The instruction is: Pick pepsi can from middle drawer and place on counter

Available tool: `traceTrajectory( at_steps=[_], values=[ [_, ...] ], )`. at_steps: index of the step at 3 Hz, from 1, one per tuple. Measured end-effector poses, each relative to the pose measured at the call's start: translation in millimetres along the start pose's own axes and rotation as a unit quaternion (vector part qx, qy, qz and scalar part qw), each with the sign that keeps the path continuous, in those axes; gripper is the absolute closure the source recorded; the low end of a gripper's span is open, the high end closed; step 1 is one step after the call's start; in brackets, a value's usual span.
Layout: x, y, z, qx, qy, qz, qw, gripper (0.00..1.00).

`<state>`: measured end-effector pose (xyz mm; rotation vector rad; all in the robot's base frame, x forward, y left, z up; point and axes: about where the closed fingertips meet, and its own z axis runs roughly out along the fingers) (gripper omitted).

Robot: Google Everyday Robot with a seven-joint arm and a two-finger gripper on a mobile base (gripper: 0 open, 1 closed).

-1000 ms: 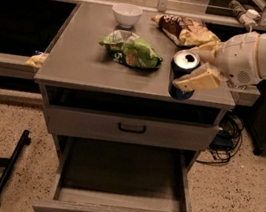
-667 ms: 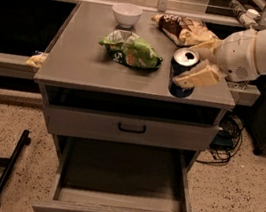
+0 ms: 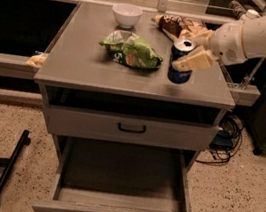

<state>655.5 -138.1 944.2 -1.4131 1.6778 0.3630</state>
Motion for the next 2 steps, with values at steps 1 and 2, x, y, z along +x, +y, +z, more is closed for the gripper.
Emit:
traceTrajectory(
  at_steps=[1, 2],
  values=[
    [13, -22, 14, 0.006, -0.014, 0.042, 0.999, 1.0],
    [26, -32, 22, 0.013, -0.024, 0.087, 0.9959, 1.0]
  ],
)
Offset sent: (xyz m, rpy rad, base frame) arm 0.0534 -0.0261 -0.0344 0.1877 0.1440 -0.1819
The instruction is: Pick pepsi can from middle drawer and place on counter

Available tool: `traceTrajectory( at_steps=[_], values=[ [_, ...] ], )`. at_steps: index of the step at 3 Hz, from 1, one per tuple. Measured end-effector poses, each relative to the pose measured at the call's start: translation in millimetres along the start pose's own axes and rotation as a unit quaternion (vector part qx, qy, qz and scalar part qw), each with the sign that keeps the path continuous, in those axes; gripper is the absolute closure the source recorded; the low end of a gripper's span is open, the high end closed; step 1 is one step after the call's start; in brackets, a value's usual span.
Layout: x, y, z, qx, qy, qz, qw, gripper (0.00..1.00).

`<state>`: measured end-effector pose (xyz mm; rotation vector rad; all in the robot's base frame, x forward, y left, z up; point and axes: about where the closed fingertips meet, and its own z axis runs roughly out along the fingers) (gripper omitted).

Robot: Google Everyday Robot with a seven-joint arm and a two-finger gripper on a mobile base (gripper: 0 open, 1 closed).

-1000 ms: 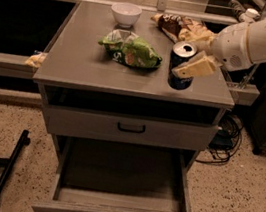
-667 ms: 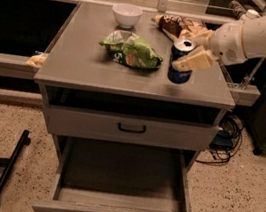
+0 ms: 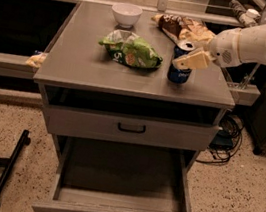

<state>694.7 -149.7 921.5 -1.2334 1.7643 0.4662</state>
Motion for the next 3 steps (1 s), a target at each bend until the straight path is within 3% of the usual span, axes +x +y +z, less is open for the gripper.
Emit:
traceTrajectory(
  at_steps=[2, 3],
  values=[
    [28, -1, 7, 0.006, -0.005, 0.066, 0.9978, 1.0],
    [27, -1, 7, 0.005, -0.005, 0.066, 0.9978, 0.85]
  ],
)
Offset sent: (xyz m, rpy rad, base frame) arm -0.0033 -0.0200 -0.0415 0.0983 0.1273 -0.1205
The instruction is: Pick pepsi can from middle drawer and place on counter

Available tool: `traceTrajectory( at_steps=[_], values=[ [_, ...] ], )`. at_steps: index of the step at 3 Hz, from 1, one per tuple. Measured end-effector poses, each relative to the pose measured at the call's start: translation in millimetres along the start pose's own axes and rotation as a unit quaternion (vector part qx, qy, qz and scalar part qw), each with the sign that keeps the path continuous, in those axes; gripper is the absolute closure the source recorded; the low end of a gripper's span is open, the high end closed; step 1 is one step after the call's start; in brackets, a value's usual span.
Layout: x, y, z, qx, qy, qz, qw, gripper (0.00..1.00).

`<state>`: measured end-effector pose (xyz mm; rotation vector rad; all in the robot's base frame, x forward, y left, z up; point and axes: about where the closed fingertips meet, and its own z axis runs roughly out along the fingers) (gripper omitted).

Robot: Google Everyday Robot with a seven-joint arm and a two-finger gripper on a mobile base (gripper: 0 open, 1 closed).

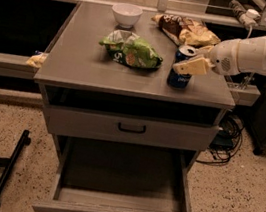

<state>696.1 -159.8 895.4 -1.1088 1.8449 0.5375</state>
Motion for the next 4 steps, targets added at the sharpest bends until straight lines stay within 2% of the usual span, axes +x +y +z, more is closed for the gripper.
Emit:
traceTrajectory(
  at_steps=[3, 4],
  values=[
    [0.0, 0.0, 0.1, 0.0, 0.0, 0.0, 1.0, 0.15],
    [0.0, 0.1, 0.2, 0.0, 0.0, 0.0, 1.0, 0.0]
  ],
)
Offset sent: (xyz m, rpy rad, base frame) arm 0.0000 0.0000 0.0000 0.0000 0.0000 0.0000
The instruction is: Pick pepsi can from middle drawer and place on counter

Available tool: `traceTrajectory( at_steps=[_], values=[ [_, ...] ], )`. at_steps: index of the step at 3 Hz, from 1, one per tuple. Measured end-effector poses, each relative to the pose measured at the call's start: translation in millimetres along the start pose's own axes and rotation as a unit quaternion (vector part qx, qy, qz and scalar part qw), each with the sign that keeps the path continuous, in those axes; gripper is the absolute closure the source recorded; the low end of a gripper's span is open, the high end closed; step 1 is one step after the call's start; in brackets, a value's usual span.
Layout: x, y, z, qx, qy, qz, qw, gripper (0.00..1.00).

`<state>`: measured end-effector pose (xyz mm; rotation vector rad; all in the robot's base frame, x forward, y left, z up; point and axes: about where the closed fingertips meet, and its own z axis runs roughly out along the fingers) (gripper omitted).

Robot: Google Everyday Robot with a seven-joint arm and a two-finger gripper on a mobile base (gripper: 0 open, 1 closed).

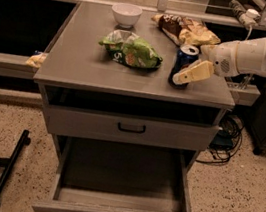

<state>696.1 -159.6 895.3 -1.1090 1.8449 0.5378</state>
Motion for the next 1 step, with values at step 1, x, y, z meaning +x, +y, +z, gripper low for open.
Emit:
traceTrajectory(
  at_steps=[1],
  values=[
    [0.0, 0.0, 0.0, 0.0, 0.0, 0.0, 1.0, 0.0]
  ],
)
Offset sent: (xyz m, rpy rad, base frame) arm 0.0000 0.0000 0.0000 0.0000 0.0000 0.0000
